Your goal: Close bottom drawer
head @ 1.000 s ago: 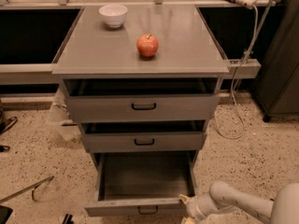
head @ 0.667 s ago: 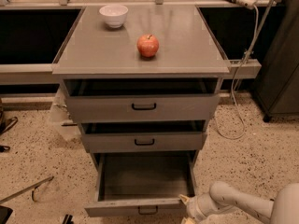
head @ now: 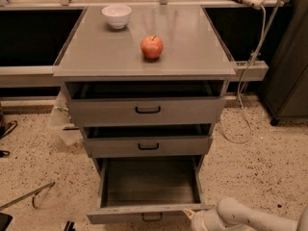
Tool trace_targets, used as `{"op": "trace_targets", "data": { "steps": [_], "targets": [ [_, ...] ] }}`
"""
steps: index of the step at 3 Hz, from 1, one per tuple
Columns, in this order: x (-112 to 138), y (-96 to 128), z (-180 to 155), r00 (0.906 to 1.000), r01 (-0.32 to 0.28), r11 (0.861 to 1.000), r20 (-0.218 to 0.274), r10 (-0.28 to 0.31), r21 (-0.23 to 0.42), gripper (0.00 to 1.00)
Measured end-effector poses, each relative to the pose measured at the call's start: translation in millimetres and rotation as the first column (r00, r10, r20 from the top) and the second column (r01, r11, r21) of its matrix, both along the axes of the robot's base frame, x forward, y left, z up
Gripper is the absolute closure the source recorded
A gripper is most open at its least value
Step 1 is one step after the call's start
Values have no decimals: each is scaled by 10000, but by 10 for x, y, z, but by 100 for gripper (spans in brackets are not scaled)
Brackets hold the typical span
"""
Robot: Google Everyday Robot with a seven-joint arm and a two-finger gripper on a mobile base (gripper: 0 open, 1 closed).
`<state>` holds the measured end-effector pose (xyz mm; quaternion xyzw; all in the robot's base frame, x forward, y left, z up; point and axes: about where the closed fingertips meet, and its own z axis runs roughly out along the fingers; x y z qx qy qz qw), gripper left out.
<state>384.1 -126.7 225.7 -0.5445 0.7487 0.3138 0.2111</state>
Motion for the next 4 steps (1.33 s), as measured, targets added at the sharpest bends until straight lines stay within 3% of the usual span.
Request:
{"op": "trace_targets", "data": {
  "steps": [1,2,3,4],
  "targets": [
    [-157,139,-95,9998,-71,9995,-157,76,320,0],
    [-205,213,-434,9959,-393,9978,-790,435,543,0],
    [28,173,-789,9891,-738,9961,-1240,794,493,0],
    [396,72,-1010,9884,-846,9961,-1245,872,264,0]
  ]
}}
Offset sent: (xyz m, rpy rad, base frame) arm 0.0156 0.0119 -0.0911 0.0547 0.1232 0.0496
